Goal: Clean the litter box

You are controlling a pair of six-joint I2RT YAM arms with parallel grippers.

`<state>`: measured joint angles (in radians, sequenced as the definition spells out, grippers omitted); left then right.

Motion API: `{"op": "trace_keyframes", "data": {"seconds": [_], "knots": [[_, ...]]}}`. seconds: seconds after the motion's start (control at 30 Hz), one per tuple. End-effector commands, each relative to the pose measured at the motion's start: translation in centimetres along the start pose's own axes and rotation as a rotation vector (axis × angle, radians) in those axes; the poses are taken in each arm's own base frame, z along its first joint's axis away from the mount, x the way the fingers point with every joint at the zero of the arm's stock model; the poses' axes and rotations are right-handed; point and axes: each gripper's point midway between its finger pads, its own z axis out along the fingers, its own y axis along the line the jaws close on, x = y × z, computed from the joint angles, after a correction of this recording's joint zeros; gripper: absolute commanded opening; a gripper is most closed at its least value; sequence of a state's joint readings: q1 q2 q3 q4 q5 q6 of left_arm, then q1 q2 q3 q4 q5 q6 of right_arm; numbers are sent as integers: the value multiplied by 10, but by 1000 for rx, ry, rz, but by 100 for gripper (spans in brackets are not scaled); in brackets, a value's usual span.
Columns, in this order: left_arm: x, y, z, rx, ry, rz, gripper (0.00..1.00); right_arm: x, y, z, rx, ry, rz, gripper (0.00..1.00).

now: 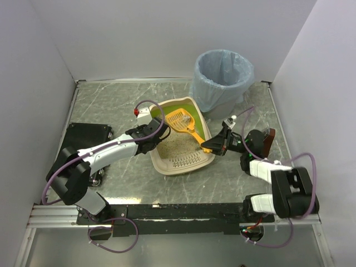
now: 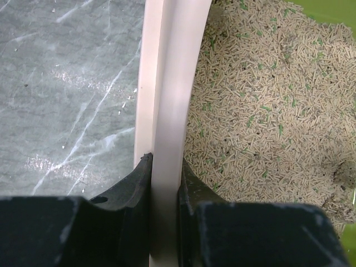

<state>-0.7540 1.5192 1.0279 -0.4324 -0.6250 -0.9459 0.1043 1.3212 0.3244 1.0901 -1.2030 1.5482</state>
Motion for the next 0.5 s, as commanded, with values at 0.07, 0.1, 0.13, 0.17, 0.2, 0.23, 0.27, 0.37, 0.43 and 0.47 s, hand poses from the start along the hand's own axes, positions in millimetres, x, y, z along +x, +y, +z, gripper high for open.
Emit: {"op": "trace_keyframes", "data": {"seconds": [0.07, 0.1, 0.13, 0.17, 0.2, 0.23, 0.27, 0.37, 0.43, 0.47], "knots": [[-69, -61, -33, 252, -146, -293, 1, -10, 4, -3, 161, -33, -365, 0], [-69, -62, -34, 255, -146, -293, 1, -9, 5, -4, 162, -36, -398, 0], [-68, -61, -33, 253, -144, -293, 1, -7, 7, -4, 153, -26, -390, 0], [-69, -62, -33, 255, -144, -293, 1, -7, 10, -4, 133, -29, -408, 0], [-69, -63, -33, 262, -142, -293, 1, -6, 10, -3, 126, -26, -394, 0], [-67, -63, -33, 263, -139, -292, 1, -6, 9, -2, 134, -31, -395, 0], [-68, -63, -32, 263, -138, -295, 1, -7, 6, -3, 157, -35, -369, 0], [-68, -64, -32, 272, -137, -298, 1, -9, 6, -3, 181, -42, -395, 0], [-67, -66, -33, 280, -132, -293, 1, -10, 7, -3, 194, -43, -378, 0], [-67, -67, -33, 283, -131, -294, 1, -13, 11, -3, 197, -46, -382, 0]]}}
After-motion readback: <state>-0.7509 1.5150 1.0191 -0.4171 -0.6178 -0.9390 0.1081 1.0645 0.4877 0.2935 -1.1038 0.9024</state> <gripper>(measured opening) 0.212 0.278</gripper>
